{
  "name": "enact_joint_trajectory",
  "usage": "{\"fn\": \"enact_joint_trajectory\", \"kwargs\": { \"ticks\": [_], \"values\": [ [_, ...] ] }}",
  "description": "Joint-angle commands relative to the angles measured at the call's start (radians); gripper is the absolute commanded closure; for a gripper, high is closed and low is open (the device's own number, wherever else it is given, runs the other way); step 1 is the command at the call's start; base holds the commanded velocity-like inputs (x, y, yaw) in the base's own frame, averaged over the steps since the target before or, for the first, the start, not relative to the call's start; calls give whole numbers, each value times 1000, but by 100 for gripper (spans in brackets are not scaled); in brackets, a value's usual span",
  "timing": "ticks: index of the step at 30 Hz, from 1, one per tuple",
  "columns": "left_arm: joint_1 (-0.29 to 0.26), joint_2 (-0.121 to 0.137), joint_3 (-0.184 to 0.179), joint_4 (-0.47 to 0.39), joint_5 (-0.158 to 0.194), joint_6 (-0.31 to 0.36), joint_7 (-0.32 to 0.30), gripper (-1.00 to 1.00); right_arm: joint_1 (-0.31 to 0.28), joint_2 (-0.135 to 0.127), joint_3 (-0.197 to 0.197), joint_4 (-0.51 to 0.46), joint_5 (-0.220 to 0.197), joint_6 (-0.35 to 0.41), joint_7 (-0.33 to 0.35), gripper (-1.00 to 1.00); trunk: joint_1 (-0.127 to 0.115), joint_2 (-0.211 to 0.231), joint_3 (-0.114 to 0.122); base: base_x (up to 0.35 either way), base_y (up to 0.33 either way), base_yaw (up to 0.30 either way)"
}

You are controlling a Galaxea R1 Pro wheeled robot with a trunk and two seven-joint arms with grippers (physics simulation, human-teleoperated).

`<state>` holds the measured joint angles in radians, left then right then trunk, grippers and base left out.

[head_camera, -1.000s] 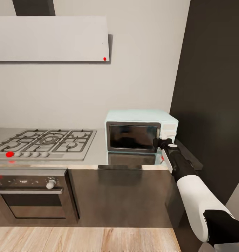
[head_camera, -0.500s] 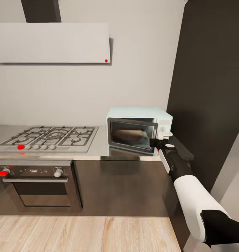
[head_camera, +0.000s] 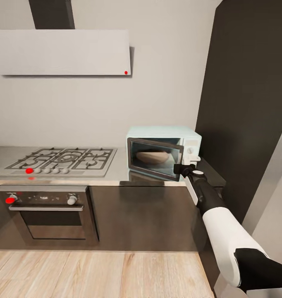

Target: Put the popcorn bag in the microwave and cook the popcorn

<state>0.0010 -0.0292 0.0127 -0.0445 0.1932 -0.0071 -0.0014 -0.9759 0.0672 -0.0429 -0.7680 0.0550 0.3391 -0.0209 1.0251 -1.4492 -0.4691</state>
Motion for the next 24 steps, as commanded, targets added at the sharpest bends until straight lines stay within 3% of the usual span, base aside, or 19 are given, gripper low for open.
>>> {"fn": "enact_joint_trajectory", "kwargs": {
  "ticks": [1, 2, 11, 12, 14, 18, 24],
  "values": [
    [0, 0, 1, -2, 6, -1, 0, -100, -1, -49, -2, -2, 25, 8, -23, 100, 0, -1, -1, -2, 0, 0],
    [0, 0, 1, -2, 6, -1, 0, -100, -1, -48, -2, -2, 26, 8, -23, -100, 0, -1, -1, -1, 0, 0],
    [0, 0, 1, -2, 6, -1, 0, -100, -1, -50, -2, -2, 18, 20, -10, -100, 0, -1, -1, 0, 0, 0],
    [0, 0, 1, -2, 6, -1, 0, -100, 1, -57, 0, -6, 22, 21, 61, -100, 0, -1, -1, 0, 0, 0],
    [0, 0, 1, -2, 6, -1, 0, -100, 21, -68, 0, -4, 23, 21, 141, -100, 0, -1, -1, 0, 0, 0],
    [0, 0, 1, -2, 6, -1, 0, -100, 84, -131, 1, -2, 26, 21, 193, -100, 0, -1, -1, 0, 0, 0],
    [0, 0, 1, -2, 6, -1, 0, -100, 122, -191, -2, 12, 21, 22, 193, -100, 0, -1, -1, 0, 0, 0]
  ]
}}
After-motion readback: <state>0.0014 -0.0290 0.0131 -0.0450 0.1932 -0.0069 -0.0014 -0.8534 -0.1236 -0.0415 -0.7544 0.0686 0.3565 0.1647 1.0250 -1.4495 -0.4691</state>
